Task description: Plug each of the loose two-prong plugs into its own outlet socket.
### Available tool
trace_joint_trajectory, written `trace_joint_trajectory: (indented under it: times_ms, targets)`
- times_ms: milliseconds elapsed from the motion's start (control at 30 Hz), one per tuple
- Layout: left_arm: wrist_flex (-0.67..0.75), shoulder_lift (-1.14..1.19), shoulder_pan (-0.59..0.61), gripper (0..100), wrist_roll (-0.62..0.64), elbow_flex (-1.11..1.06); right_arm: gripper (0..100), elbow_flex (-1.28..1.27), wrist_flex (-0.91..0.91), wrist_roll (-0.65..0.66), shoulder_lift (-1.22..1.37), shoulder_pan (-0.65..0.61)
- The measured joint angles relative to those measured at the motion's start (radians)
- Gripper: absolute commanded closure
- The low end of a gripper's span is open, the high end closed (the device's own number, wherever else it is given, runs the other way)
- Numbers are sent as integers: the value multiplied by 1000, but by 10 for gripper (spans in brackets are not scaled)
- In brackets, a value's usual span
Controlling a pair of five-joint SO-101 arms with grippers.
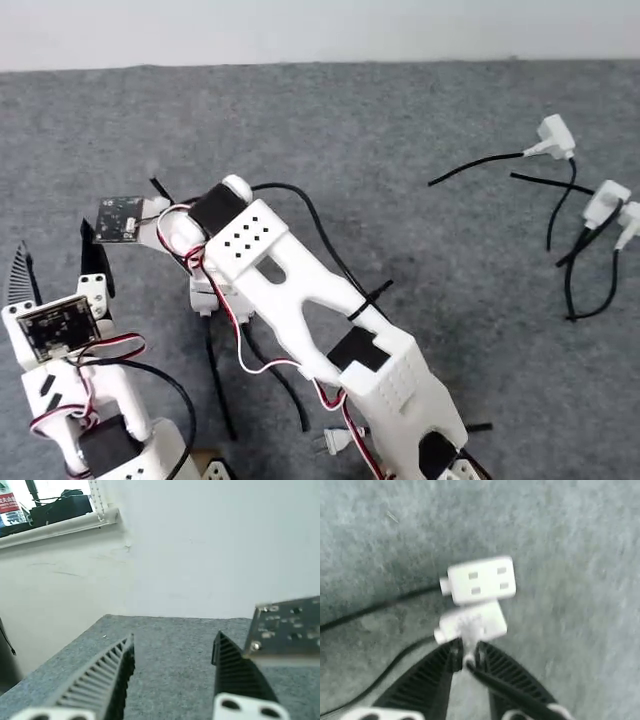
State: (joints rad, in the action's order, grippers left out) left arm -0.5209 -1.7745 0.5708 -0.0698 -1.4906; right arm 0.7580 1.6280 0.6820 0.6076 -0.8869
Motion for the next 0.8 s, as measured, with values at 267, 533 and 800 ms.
trace_joint_trajectory:
  times_ms: [267,533,800]
  targets:
    - [0,2,6,755,0,-2,991,2,-44,43,32,3]
    - [0,2,8,755,0,-2,991,2,-46,51,32,5]
    - [0,2,8,755,0,-2,991,2,-46,40,32,2]
